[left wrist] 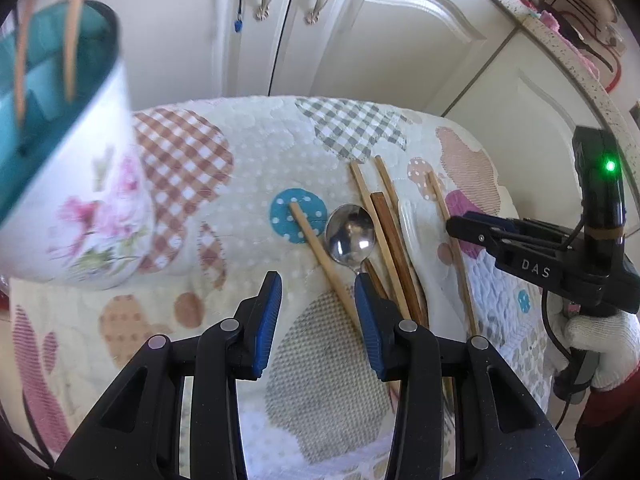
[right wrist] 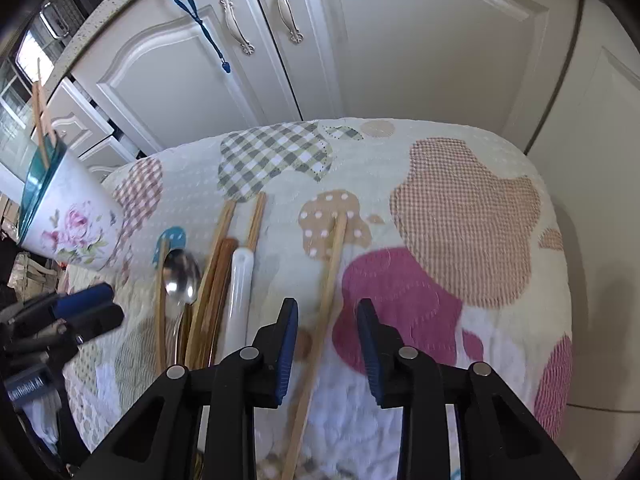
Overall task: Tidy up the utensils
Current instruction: 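Move both tools back over the remaining chopsticks on the quilt, then grasp a wooden chopstick with the right tool while the left tool grasps another, then lift both chopsticks and carry them above the teal holder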
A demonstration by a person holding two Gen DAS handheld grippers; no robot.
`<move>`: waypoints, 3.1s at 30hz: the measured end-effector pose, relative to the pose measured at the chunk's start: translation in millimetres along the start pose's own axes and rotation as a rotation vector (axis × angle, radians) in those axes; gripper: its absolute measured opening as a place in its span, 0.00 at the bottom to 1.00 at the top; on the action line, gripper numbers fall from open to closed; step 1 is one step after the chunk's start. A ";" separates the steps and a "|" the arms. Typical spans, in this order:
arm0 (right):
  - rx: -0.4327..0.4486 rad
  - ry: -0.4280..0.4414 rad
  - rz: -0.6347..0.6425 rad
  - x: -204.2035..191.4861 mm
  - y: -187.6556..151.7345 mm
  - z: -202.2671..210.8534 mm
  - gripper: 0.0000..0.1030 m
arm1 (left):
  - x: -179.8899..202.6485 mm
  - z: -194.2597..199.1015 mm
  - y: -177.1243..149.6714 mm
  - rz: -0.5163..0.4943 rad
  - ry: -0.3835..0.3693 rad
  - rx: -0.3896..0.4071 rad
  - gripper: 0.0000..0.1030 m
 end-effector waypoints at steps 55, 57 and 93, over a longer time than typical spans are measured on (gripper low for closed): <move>0.150 0.209 0.153 -57.8 -12.9 140.3 0.05 | -7.4 122.4 8.9 -0.096 -0.048 0.235 0.04; 0.162 0.214 0.179 -65.9 -12.8 149.4 0.05 | -10.2 135.0 8.5 -0.094 -0.041 0.256 0.04; 0.364 0.373 0.405 -223.2 53.8 234.9 0.05 | -83.6 292.8 55.1 -0.013 0.101 0.532 0.04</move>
Point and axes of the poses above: each gripper's, at about its wrist camera, not at the fingertips, and z roughly against the way its jaws point, x to its right, y to its top, the point moved 7 cm from there along -z, roughly the way its jaws point, and after that the axes turned 12 degrees about -z, right-handed, at the moved point
